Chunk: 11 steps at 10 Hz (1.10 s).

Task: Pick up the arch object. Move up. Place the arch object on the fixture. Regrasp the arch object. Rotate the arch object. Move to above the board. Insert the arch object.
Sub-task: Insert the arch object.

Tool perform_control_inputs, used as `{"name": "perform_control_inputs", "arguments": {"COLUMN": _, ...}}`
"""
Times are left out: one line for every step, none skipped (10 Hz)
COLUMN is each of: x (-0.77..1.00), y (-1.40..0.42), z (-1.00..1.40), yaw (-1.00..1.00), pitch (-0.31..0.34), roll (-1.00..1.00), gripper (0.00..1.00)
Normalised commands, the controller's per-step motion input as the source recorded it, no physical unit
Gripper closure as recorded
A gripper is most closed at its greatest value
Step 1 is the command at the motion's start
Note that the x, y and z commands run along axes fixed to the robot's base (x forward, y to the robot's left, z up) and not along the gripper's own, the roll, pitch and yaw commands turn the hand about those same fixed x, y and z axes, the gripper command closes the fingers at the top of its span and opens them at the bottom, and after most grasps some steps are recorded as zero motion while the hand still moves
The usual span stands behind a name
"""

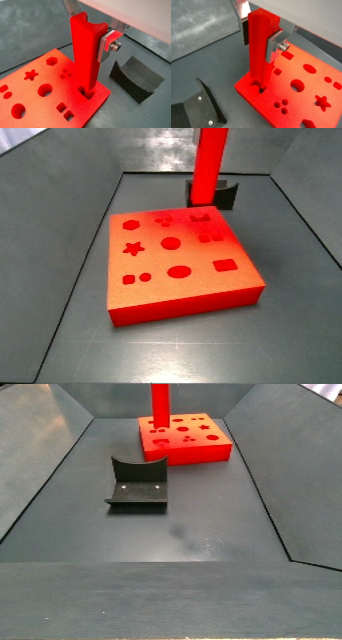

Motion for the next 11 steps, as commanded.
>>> {"name": "perform_control_inputs", "arguments": {"x": 0.08, "y": 0.04, "z": -0.36, "yaw": 0.05, "pitch": 0.000, "roll": 0.00, "gripper": 1.00}}
{"name": "perform_control_inputs", "arguments": {"x": 0.01, "y": 0.02, "z": -0.34, "yaw": 0.05, "pitch": 0.000, "roll": 0.00, "gripper": 1.00}}
{"name": "perform_control_inputs", "arguments": {"x": 0.00, "y": 0.00, "z": -0.39, "yaw": 0.05, "pitch": 0.000, "roll": 0.02, "gripper": 1.00}}
{"name": "perform_control_inputs", "arguments": {"x": 0.05, "y": 0.00, "z": -0.35, "yaw": 0.10, "pitch": -0.023, "roll": 0.00, "gripper": 1.00}}
{"name": "perform_control_inputs", "arguments": {"x": 0.06, "y": 0.00, "z": -0.26, "yaw": 0.09, "pitch": 0.000, "roll": 0.00, "gripper": 1.00}}
{"name": "perform_control_inputs", "arguments": {"x": 0.05, "y": 0.00, "z": -0.25, "yaw": 0.09, "pitch": 0.000, "roll": 0.00, "gripper": 1.00}}
{"name": "perform_control_inputs", "arguments": {"x": 0.05, "y": 0.00, "z": -0.29, "yaw": 0.08, "pitch": 0.000, "roll": 0.00, "gripper": 1.00}}
{"name": "perform_control_inputs", "arguments": {"x": 0.05, "y": 0.00, "z": -0.30, "yaw": 0.09, "pitch": 0.000, "roll": 0.01, "gripper": 1.00}}
{"name": "perform_control_inputs", "arguments": {"x": 0.05, "y": 0.00, "z": -0.35, "yaw": 0.13, "pitch": -0.009, "roll": 0.02, "gripper": 1.00}}
{"name": "perform_control_inputs", "arguments": {"x": 0.19, "y": 0.00, "z": -0.35, "yaw": 0.23, "pitch": 0.000, "roll": 0.02, "gripper": 1.00}}
{"name": "perform_control_inputs", "arguments": {"x": 0.28, "y": 0.00, "z": -0.41, "yaw": 0.17, "pitch": 0.000, "roll": 0.01, "gripper": 1.00}}
